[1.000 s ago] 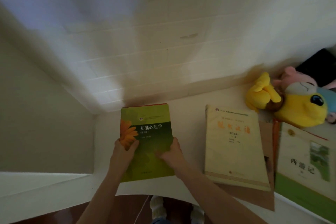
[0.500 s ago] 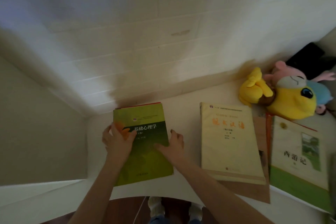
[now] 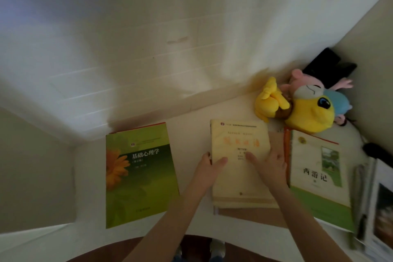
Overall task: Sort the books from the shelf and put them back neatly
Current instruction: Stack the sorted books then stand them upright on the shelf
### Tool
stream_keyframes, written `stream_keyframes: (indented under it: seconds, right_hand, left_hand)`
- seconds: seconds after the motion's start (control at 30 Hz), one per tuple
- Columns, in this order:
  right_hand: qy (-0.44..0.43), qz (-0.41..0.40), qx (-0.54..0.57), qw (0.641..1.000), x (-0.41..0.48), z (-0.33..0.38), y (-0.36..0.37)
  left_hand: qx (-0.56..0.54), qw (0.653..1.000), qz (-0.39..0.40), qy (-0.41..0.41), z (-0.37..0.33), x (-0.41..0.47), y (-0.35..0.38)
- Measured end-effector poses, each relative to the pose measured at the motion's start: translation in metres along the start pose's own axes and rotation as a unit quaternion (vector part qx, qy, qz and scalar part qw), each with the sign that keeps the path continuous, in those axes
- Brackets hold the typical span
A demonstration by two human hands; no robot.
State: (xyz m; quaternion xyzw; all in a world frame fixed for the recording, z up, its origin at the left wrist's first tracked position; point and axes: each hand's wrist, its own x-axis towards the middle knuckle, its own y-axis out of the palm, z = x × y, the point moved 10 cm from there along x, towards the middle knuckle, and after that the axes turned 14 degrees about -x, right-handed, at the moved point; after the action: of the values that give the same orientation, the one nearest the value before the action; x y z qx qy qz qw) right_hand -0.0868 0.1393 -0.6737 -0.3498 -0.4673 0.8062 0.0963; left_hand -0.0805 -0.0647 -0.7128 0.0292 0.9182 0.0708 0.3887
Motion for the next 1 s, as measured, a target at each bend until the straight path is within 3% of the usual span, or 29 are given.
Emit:
stream_keyframes:
  seconds: [0.17,0.3,0.43,0.73,1.0]
  right_hand:
    - [0.026,0.040,0.008,0.999,0.016,-0.006,-0.001]
    - [0.028,0.065,0.104,0.992,0.044,-0.032,0.020]
    - [0.000,0.089,0.169,0.982,0.018,-0.007,0.012]
    - [-0.047,0.133,0.242,0.960,0.010,0.009,0.006]
    - [-0.087,0.160,0.243,0.953,0.001,0.021,0.005]
  left_hand:
    - [-0.020,0.998,-0.057,-0.007,0.009,0.009,0.003]
    - [-0.075,0.993,-0.089,0.030,0.010,0.005,0.001]
    - [-0.133,0.985,-0.098,0.042,0.015,-0.006,-0.002]
    - [-0.163,0.976,-0.033,0.143,-0.007,-0.021,0.000]
    - [-0.189,0.960,-0.059,0.199,-0.015,-0.036,-0.008]
